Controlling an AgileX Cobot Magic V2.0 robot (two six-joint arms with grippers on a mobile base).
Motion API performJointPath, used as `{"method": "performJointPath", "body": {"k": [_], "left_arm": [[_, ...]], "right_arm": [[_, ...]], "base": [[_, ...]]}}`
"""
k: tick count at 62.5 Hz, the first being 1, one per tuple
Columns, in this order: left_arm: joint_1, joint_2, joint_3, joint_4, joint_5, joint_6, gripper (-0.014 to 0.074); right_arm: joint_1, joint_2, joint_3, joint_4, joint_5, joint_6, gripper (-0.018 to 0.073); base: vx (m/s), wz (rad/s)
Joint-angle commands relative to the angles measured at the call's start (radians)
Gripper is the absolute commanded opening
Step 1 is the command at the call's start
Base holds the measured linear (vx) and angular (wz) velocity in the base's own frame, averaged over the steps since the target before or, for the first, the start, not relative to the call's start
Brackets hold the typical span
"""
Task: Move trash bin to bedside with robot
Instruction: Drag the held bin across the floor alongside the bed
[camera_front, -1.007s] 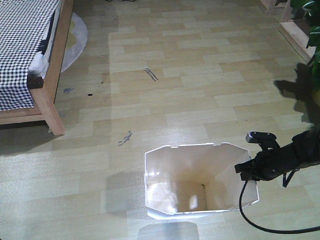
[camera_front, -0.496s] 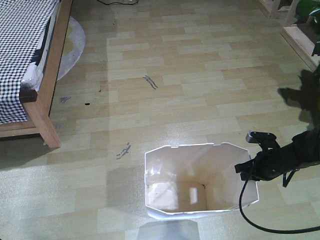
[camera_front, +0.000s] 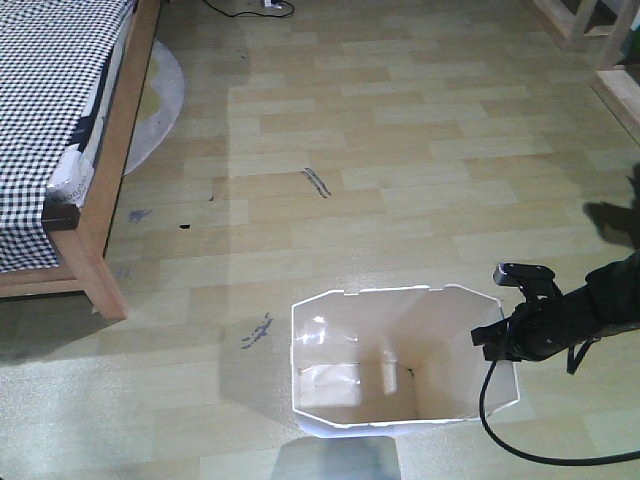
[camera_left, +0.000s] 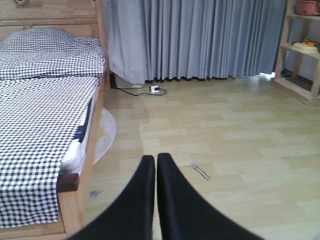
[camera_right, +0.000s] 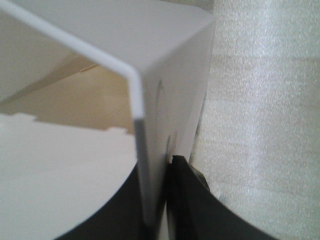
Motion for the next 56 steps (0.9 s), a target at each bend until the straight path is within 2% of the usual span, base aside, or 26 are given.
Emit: {"method": "performJointPath", "body": {"k": [1,56], "left_arm": [[-0.002,-0.014,0.019,-0.008,-0.078,-0.006,-0.0006],[-0.002,-0.014,0.019,-0.008,-0.078,-0.006,-0.0006]], "right_arm": [[-0.005,-0.077,-0.015,0.044,0.182,-0.003,-0.0005],[-0.005,-0.077,-0.015,0.043,0.177,-0.003,-0.0005]], "base": [[0.21,0.15],[0.21,0.13]]}}
